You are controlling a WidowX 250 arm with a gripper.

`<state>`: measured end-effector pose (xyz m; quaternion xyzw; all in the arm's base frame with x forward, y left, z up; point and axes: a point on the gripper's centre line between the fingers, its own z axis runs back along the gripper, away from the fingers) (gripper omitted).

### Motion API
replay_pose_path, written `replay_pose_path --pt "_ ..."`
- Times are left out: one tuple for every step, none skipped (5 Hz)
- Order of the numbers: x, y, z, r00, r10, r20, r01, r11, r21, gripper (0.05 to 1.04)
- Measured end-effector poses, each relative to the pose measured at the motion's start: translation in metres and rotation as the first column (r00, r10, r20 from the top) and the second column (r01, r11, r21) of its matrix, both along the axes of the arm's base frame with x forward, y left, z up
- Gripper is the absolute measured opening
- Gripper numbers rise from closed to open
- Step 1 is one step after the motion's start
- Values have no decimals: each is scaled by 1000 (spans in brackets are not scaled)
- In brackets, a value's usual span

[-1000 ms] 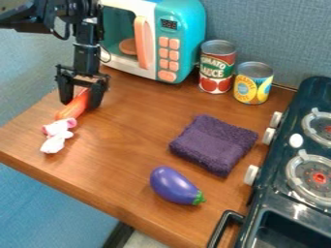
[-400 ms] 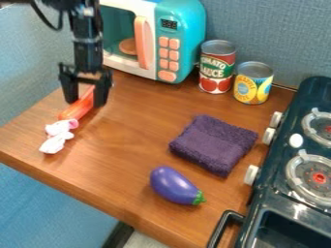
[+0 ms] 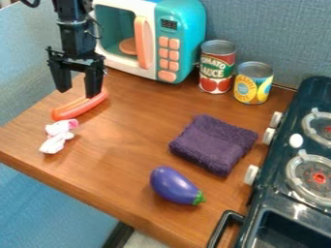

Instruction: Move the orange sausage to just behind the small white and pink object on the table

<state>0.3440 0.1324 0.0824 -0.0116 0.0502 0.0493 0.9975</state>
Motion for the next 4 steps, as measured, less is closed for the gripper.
replay_pose_path --pt "-26 -23 14 995 -92 30 91 995 35 1001" --pt "-44 -52 11 981 -191 20 190 981 23 1001" --pt "-57 -74 13 968 -253 -4 253 968 -2 1001" --pt "-78 -64 39 966 -257 7 257 966 37 1001"
